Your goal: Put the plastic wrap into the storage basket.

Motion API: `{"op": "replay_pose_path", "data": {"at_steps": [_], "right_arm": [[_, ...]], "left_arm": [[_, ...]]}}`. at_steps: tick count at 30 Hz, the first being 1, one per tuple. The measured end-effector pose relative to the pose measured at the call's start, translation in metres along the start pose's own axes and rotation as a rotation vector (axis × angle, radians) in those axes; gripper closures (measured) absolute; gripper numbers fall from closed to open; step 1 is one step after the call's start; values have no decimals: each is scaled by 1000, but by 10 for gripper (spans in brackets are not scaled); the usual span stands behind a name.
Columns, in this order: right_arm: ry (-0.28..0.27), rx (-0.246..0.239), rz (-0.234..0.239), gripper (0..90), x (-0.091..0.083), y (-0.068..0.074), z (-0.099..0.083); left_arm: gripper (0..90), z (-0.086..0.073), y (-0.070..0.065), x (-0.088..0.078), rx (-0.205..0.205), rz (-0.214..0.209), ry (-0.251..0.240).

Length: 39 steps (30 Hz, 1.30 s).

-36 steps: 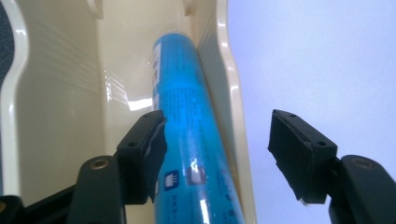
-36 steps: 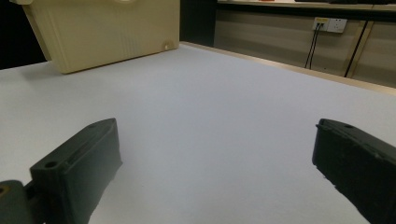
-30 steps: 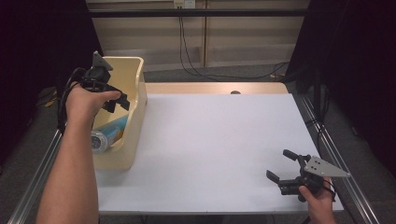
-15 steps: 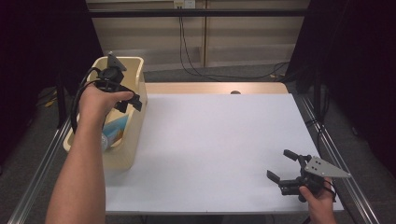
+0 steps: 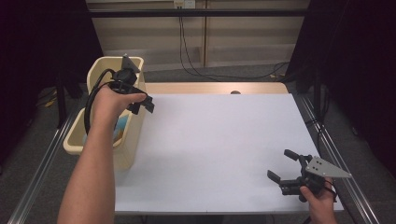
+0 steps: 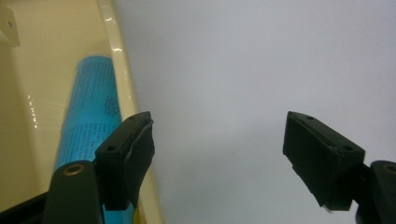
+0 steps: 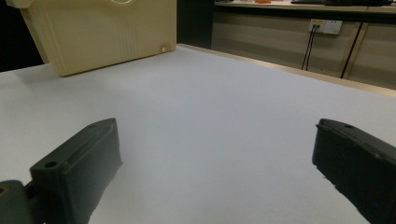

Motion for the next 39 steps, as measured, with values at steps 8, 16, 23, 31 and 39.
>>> {"op": "replay_pose_path", "data": {"at_steps": [8, 16, 23, 31, 39], "right_arm": [[4, -1, 3, 10, 0, 1, 0], [2, -4, 4, 10, 0, 1, 0], [2, -3, 5, 10, 0, 0, 0], [2, -6, 6, 10, 1, 1, 0], [4, -8, 8, 10, 1, 1, 0]], "left_arm": [[220, 0, -11, 7, 30, -25, -2], [183, 0, -20, 17, 39, -29, 2], [148, -1, -24, 26, 52, -30, 9], [114, -5, -28, 38, 63, -27, 18], [86, -9, -30, 46, 74, -21, 28]]}}
Point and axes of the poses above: each handheld gripper's, and its own axes: x roughly forward along the jaws, z roughly out of its top, y roughly to its left, the point moved 1 cm from there along x, roughly forward along the jaws, and after that the axes turned 5 degrees about -x, right-handed, at the moved point
